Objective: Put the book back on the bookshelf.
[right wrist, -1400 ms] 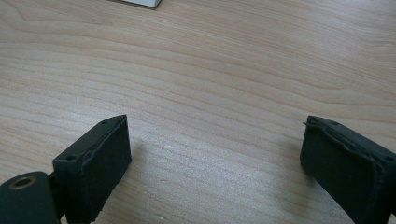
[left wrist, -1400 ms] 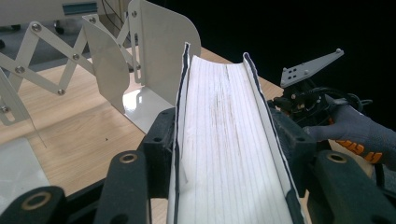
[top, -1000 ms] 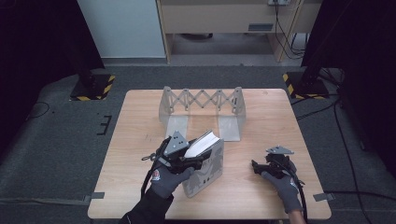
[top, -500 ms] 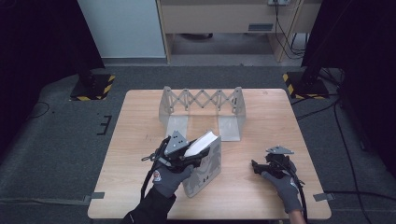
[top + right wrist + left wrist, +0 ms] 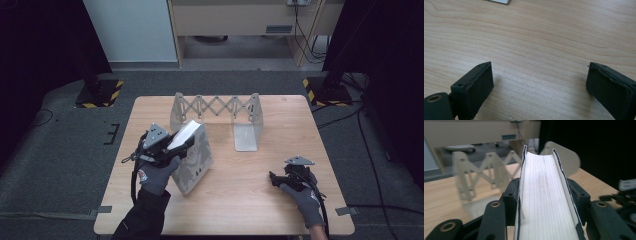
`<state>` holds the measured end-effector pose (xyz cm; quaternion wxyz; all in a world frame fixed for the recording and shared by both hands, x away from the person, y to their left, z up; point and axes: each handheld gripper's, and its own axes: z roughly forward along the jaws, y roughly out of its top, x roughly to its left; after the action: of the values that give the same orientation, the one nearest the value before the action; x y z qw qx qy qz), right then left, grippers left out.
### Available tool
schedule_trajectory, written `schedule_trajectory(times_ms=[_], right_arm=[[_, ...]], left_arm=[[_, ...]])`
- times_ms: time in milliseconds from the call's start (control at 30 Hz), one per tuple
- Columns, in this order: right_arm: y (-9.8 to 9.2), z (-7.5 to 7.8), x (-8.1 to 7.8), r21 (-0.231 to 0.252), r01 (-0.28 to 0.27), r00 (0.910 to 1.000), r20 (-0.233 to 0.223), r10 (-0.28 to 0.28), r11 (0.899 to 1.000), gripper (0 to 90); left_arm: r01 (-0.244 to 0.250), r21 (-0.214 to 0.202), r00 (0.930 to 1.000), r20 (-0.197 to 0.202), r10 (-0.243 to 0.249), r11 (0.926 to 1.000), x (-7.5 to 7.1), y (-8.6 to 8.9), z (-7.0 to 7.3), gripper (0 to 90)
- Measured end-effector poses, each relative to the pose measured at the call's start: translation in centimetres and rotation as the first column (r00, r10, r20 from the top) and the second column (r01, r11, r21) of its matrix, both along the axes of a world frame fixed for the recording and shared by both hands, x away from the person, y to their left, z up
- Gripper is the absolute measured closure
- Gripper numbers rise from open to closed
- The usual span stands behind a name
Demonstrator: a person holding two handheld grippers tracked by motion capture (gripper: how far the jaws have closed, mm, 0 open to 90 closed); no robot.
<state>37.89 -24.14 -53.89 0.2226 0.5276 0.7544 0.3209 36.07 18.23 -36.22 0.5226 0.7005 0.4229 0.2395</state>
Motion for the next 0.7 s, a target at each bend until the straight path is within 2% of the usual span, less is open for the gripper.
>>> schedule_trajectory(times_ms=[200, 333, 600, 700], right_arm=[[0.0, 0.0, 0.0, 0.0, 0.0, 1.0, 0.0, 0.0, 1.0, 7.7], [0.0, 0.0, 0.0, 0.001, 0.003, 1.0, 0.001, -0.003, 1.0, 7.7], [0.0, 0.0, 0.0, 0.001, 0.004, 1.0, 0.001, -0.004, 1.0, 7.7], [0.0, 0.0, 0.0, 0.001, 0.003, 1.0, 0.001, -0.003, 1.0, 7.7]], left_arm=[[-0.094, -0.021, 0.9955, 0.004, 0.094, 0.9953, 2.5, 1.4, 0.6, 51.8], [-0.142, -0.008, 0.9898, 0.01, 0.142, 0.9898, 4.5, 1.4, 0.7, 51.8], [-0.175, 0.018, 0.9846, -0.005, 0.175, 0.9844, 8.3, 0.3, -0.5, 51.8], [-0.199, 0.031, 0.98, -0.002, 0.199, 0.9795, 9.5, -0.2, -1.0, 51.8]])
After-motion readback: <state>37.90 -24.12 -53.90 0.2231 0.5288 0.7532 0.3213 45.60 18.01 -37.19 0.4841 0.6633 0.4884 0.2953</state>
